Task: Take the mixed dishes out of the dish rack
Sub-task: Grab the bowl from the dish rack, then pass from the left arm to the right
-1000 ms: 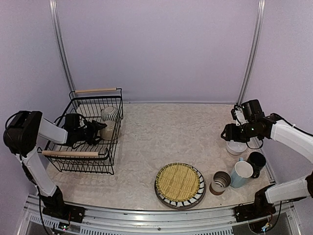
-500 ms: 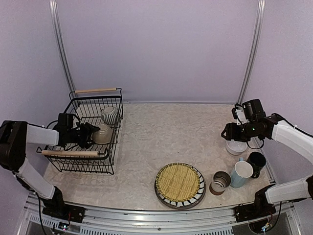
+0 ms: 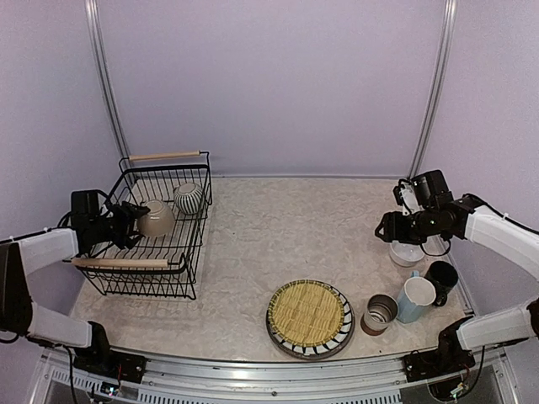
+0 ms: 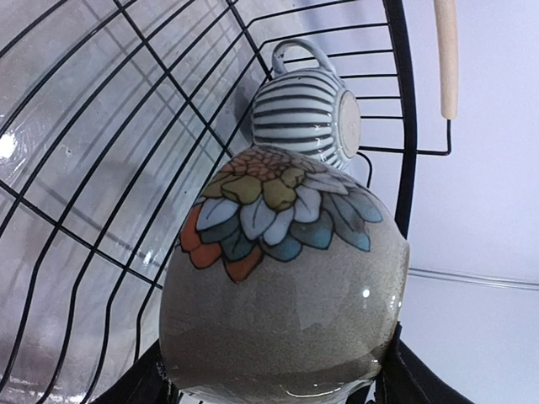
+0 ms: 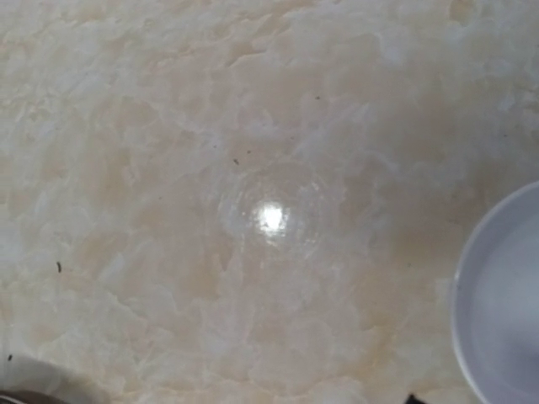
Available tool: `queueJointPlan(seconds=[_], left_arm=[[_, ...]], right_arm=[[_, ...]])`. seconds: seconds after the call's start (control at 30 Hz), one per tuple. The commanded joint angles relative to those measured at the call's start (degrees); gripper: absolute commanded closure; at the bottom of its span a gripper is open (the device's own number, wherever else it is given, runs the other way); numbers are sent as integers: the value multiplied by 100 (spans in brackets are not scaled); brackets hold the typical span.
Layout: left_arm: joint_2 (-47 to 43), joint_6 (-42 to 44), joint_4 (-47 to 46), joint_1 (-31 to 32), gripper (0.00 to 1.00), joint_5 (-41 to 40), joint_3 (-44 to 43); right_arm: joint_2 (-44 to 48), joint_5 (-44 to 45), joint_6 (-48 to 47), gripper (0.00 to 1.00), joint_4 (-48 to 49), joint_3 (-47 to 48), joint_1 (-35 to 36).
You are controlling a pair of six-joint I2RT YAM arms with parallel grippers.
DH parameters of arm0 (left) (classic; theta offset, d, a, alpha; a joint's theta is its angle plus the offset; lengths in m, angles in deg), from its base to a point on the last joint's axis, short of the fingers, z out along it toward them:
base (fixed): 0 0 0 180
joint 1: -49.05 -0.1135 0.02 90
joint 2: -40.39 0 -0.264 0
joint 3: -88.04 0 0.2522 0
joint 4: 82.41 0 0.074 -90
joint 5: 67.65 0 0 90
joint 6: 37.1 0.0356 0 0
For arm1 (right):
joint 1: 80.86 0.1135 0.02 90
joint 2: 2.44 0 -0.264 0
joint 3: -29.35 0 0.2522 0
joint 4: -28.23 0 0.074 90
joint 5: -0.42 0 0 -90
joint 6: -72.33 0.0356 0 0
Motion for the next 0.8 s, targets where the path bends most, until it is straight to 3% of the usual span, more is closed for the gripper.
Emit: queueJointPlan(seconds=[0.0, 0.23, 0.47, 0.63, 0.77], left_arm=[[-481, -58, -282, -91, 68, 658, -225], [-817, -46, -338, 85, 68, 1340, -1005], [-960, -187, -643, 890, 68, 1460, -1578], [-643, -598, -1669, 1646, 68, 1482, -1718], [-221, -924, -2499, 2106, 68, 1466, -1869]], right_arm=[[-84, 13, 79, 34, 59, 290, 190], [-320, -99, 170, 30, 205, 780, 522], [-842, -574, 366, 25, 711, 1409, 1064], [-1124, -1566, 809, 22, 1818, 1679, 1423], [-1283, -2502, 1528, 15, 3385, 1621, 1633]])
